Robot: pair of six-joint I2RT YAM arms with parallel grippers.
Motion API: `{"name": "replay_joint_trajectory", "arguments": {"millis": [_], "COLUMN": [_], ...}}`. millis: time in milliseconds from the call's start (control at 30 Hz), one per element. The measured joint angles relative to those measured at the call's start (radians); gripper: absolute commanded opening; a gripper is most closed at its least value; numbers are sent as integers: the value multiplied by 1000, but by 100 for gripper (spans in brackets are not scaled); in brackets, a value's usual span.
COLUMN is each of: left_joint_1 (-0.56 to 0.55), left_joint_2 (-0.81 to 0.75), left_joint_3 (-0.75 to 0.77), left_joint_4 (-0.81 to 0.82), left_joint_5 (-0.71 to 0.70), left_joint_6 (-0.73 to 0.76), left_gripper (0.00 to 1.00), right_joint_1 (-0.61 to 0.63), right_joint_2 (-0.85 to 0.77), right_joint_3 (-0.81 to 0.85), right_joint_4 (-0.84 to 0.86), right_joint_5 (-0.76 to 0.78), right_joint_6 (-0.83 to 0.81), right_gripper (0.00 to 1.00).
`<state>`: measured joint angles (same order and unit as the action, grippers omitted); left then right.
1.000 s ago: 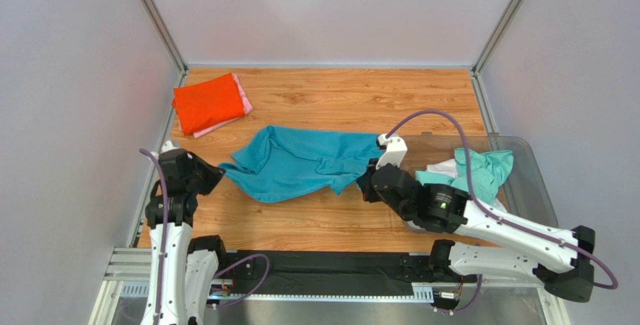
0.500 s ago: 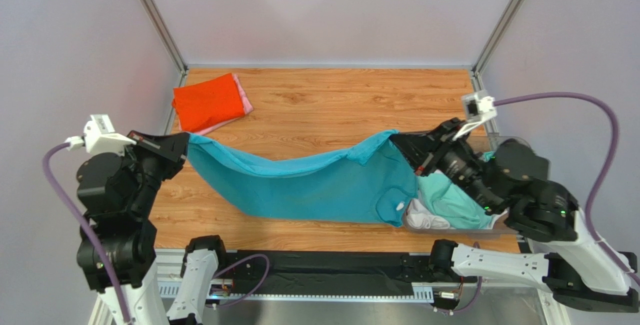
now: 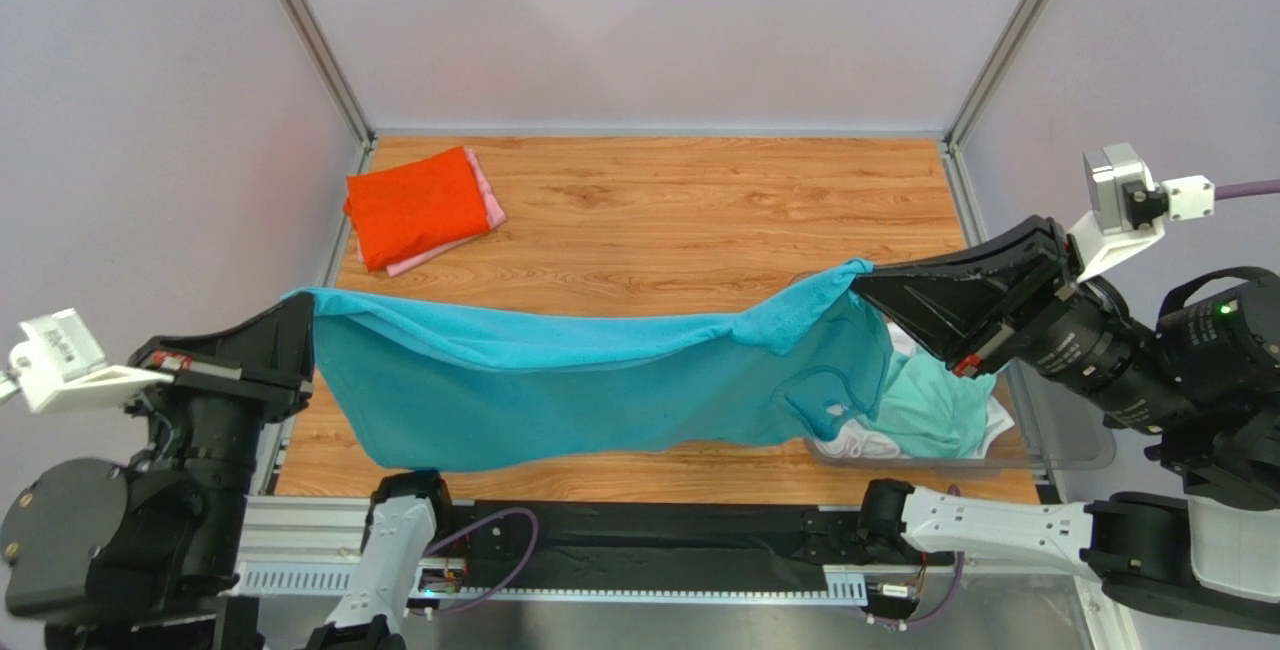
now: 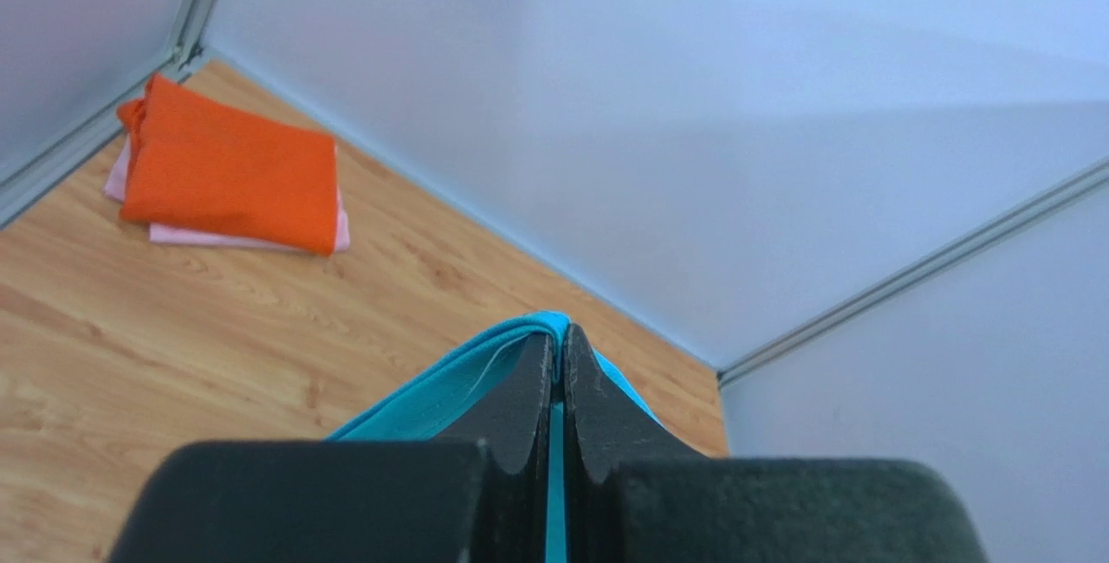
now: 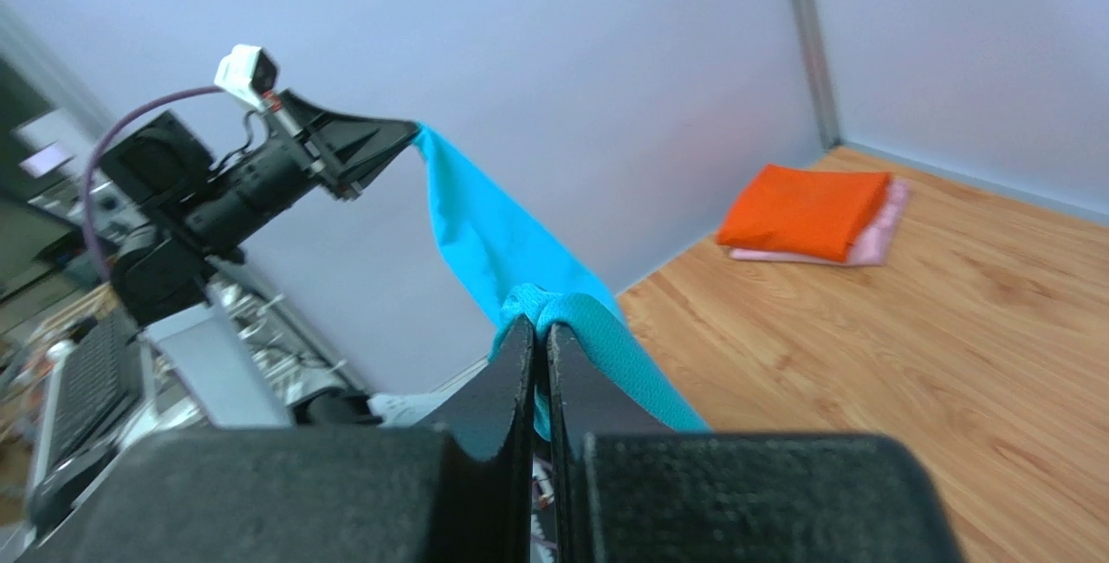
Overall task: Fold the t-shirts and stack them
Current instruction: Flatten the tshirt out
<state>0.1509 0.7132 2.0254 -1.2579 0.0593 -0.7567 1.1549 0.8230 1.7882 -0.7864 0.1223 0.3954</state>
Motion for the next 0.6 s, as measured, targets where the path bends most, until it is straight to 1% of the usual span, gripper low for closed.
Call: {"name": "replay_joint_trajectory", "arguments": {"millis": [100,233,367,467,600], "left_joint_1": [0,0,0,-3,-5], "left_joint_2": [34,40,26,26,26], "left_joint_3": [143,251,267,261,189], "left_joint_4": [-23,-26,-27,-31,-24], "left_joint_5": [-14,-44,-85,-114,-173], "left_joint_6": [7,16,25,32,40], "left_gripper": [0,0,0,0,0], "right_joint_1": [-1,-1,-1,-1,-1], "right_joint_2": [28,64,79,79,82], "right_joint_3": [68,160,216,227,224], "right_joint_4": [-6,-10,-10,-10,-10], "right_joint_5": [-105,-190,-229,-224,-84], "right_joint_6": [1,4,4,-5,-47], "right_gripper": [0,0,0,0,0]}}
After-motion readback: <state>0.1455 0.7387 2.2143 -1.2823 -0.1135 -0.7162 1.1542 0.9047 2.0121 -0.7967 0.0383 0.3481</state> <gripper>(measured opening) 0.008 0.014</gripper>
